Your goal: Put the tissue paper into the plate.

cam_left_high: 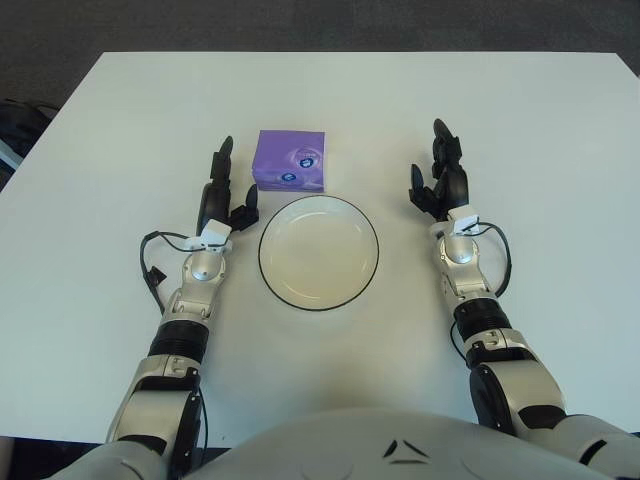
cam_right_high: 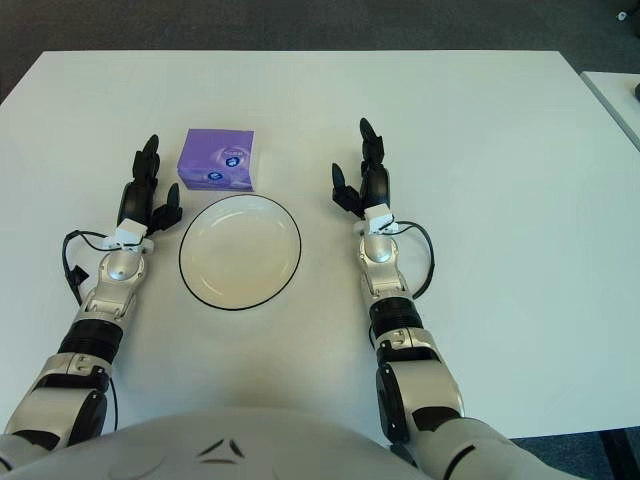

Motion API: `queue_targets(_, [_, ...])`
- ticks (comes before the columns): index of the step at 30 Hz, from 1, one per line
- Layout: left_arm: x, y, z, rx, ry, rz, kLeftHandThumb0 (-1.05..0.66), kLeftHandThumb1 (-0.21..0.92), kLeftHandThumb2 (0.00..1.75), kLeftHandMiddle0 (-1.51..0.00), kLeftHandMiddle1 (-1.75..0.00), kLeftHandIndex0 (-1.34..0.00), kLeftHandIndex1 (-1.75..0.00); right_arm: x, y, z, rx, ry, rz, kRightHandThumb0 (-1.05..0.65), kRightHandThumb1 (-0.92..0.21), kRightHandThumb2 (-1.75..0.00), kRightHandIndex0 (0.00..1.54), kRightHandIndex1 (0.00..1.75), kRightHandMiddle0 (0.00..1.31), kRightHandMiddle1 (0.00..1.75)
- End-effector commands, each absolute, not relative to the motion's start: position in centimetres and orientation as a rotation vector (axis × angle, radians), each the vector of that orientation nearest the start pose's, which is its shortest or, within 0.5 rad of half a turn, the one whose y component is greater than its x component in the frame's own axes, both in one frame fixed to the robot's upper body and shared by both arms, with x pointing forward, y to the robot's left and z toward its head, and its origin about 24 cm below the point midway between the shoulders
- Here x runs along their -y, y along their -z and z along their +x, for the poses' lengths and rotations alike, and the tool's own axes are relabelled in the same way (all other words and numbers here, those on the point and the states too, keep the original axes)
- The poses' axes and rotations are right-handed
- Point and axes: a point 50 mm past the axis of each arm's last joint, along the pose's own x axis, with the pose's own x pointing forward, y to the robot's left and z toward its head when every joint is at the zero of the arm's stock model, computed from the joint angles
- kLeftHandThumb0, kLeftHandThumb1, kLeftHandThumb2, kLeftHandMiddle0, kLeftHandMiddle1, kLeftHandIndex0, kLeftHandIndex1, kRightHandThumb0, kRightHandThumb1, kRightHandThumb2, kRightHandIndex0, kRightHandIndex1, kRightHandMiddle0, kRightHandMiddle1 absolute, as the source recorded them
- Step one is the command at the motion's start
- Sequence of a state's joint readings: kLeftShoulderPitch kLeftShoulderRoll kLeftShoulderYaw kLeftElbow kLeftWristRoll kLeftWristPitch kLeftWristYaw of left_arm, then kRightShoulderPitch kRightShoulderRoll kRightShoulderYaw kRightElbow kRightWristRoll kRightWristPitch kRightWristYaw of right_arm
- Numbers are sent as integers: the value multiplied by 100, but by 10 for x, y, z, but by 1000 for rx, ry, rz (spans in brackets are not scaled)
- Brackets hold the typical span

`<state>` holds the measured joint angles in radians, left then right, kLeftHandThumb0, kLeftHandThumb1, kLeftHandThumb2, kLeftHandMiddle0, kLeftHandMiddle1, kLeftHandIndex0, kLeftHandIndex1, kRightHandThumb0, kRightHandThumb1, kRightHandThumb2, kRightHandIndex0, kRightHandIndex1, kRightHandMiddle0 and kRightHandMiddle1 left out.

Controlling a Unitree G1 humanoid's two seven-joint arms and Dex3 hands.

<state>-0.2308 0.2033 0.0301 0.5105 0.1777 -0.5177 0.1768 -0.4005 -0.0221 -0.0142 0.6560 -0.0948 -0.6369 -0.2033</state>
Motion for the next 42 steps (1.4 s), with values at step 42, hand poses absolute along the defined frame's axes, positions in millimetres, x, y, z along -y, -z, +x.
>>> queue_targets(42, [-187,6,242,94,-103,359,-68,92,84,-19,-1,0,-34,130,2,280,140,75,-69,-65,-92,-65,25,0,0,30])
